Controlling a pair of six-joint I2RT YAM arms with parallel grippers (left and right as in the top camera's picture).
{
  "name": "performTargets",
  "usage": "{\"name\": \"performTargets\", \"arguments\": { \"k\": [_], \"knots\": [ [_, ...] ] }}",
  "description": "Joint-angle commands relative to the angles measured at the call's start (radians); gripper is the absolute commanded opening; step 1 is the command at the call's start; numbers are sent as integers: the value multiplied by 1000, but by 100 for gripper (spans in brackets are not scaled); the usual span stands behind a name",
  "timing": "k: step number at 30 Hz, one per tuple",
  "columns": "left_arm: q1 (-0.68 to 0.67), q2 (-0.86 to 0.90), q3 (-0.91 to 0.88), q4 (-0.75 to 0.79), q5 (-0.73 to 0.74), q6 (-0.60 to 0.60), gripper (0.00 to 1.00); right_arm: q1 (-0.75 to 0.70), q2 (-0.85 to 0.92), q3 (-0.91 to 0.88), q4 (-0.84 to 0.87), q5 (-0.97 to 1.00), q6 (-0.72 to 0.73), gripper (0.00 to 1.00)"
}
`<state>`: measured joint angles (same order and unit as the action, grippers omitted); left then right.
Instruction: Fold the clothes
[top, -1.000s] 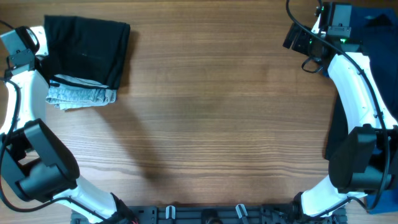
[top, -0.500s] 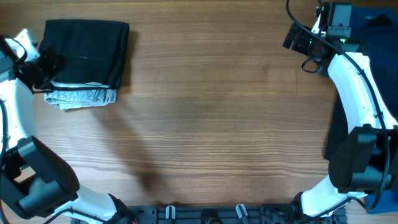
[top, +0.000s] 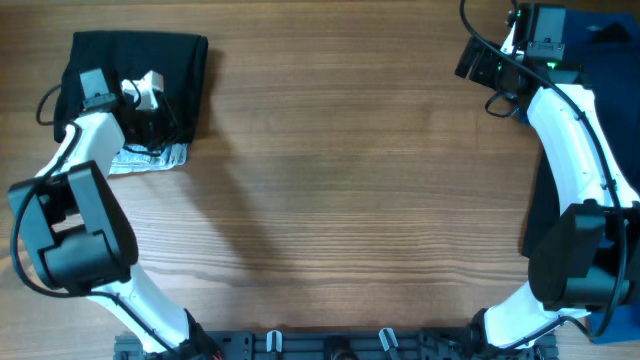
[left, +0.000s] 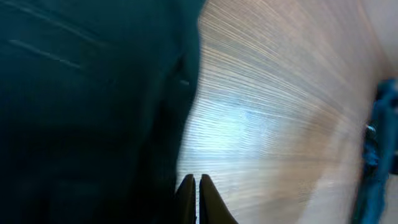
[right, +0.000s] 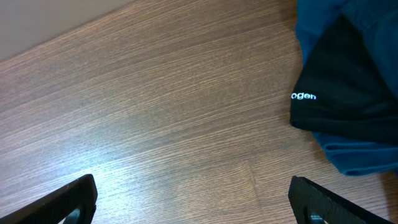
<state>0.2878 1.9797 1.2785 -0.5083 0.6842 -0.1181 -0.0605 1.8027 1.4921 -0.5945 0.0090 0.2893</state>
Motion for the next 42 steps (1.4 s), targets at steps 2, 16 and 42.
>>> {"name": "performTargets", "arguments": {
  "k": [2, 16, 42],
  "knots": [
    [-60, -103, -8, 29, 119, -101, 4, 4, 6, -2, 3, 18, -1, 100],
    [-365, -270, -8, 183, -285, -264, 100, 4, 6, -2, 2, 18, -1, 100],
    [-365, -594, -29, 17, -285, -264, 100, -43, -35, -46, 52, -31, 5, 100]
  ]
}}
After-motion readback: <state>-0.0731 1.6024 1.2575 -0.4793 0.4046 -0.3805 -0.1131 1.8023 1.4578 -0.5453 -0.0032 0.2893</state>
